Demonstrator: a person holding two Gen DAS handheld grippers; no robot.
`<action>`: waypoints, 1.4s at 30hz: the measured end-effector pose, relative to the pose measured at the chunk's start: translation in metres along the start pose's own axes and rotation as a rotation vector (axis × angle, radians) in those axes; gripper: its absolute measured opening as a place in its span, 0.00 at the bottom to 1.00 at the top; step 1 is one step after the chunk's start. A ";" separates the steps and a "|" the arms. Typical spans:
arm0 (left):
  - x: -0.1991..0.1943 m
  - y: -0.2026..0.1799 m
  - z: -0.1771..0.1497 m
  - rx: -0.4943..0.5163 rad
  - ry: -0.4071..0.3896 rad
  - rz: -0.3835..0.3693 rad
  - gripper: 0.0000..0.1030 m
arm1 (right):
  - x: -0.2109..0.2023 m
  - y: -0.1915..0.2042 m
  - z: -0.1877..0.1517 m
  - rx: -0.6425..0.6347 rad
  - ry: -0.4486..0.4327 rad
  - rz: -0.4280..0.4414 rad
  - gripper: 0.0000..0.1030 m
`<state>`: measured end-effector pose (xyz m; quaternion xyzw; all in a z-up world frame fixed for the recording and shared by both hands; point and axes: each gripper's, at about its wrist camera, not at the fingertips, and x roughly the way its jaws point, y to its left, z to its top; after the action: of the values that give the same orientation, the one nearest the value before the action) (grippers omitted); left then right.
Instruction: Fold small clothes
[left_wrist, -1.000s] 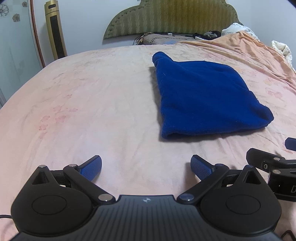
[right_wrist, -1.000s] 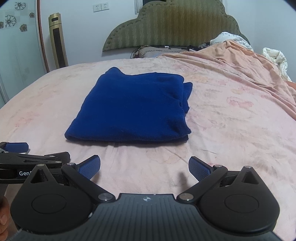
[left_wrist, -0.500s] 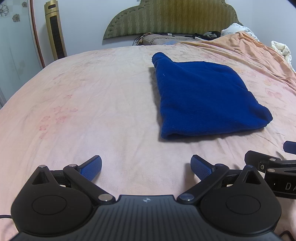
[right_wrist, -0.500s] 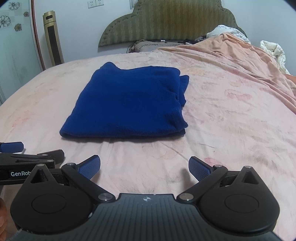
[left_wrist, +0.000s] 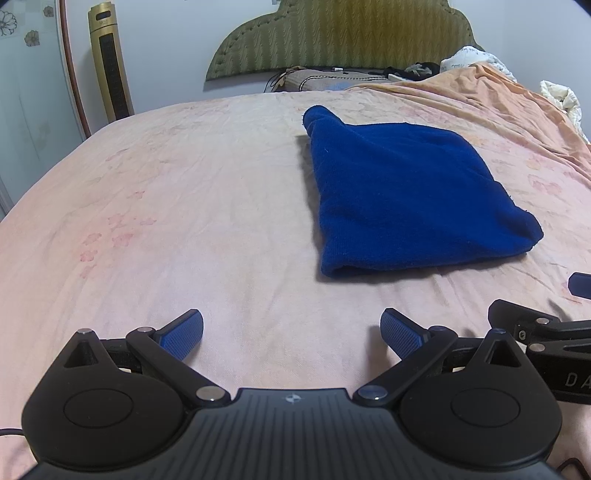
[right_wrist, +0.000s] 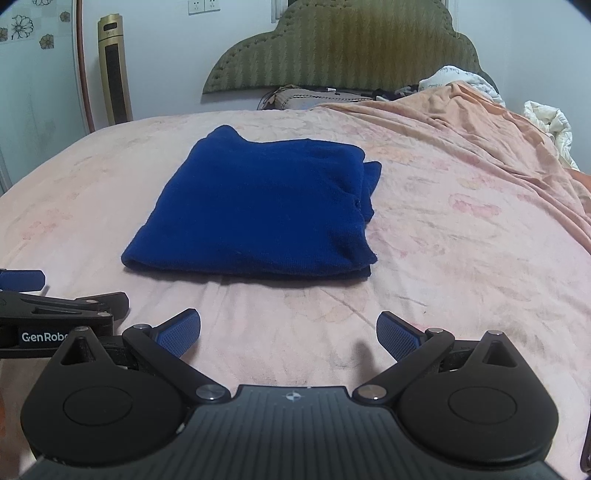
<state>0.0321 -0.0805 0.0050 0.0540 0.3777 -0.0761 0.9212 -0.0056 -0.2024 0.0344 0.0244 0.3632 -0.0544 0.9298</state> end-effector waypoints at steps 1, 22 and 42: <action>0.000 0.000 0.000 0.000 0.000 0.000 1.00 | 0.000 0.000 0.000 0.000 -0.001 0.000 1.00; 0.000 0.000 0.000 0.008 0.000 0.002 1.00 | -0.004 0.002 0.001 -0.002 -0.014 0.005 1.00; -0.001 -0.001 -0.001 0.014 -0.001 0.005 1.00 | -0.006 0.000 -0.001 0.012 -0.014 0.018 1.00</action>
<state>0.0300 -0.0811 0.0049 0.0613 0.3764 -0.0763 0.9213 -0.0103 -0.2019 0.0379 0.0327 0.3561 -0.0481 0.9326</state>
